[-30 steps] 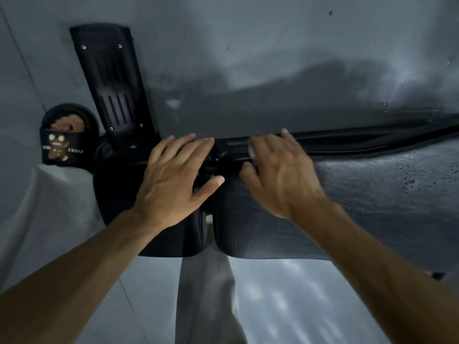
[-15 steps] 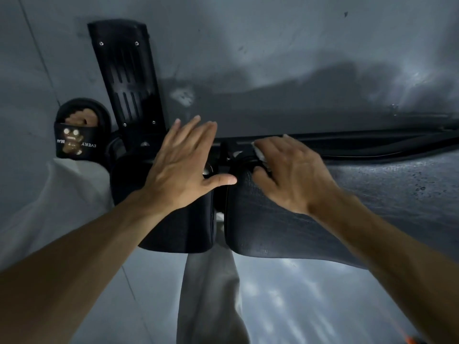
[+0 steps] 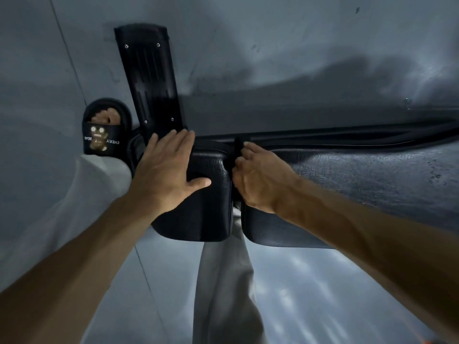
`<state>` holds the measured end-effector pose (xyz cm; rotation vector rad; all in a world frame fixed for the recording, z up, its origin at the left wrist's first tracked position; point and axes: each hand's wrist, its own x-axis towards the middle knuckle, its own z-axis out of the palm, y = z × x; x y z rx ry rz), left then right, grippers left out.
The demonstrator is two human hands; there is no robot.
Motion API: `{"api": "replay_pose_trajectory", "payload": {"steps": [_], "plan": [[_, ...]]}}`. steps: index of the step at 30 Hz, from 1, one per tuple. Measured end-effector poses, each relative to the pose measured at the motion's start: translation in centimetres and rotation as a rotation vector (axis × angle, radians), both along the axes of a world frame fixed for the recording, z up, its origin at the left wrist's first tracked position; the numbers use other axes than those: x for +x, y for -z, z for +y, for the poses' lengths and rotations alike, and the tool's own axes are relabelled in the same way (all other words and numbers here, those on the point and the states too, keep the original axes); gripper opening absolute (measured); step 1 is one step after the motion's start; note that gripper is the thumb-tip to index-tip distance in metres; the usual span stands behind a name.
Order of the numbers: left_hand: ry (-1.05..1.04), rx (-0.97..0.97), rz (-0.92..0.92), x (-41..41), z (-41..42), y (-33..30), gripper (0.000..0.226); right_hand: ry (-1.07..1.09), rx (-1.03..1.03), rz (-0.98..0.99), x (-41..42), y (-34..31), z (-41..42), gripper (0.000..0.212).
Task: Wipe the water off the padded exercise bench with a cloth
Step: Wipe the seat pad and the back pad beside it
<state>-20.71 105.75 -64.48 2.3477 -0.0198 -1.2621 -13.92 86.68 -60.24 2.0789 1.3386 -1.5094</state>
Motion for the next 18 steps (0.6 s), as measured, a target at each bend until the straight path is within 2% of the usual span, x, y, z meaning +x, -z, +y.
{"api": "replay_pose_trajectory", "payload": {"steps": [3,5,7,9,12,15,18], "plan": [[-0.048,-0.014,-0.059,-0.8,0.2,-0.5,0.089,0.341,0.076,0.034,0.2,-0.9,-0.5,0.034],[-0.083,-0.044,-0.102,-1.3,0.6,-0.5,0.081,0.641,0.069,0.002,0.2,-1.8,-0.5,0.044],[-0.113,-0.092,-0.142,-1.6,1.2,0.0,0.076,0.931,0.137,-0.142,0.3,-2.5,-0.6,0.046],[-0.140,-0.124,-0.152,-1.4,1.7,0.5,0.069,1.235,0.248,-0.289,0.1,-2.7,-0.5,0.034],[-0.167,-0.122,-0.134,-1.3,1.7,0.6,0.062,1.615,0.281,-0.307,-2.0,-2.7,1.0,0.030],[-0.275,-0.096,-0.193,-2.2,0.9,0.2,0.048,1.692,0.258,-0.299,-6.0,-1.7,3.1,0.041],[-0.325,-0.079,-0.221,-2.9,0.3,-0.4,0.045,1.741,0.215,-0.304,-8.9,-1.1,5.1,0.053]]}}
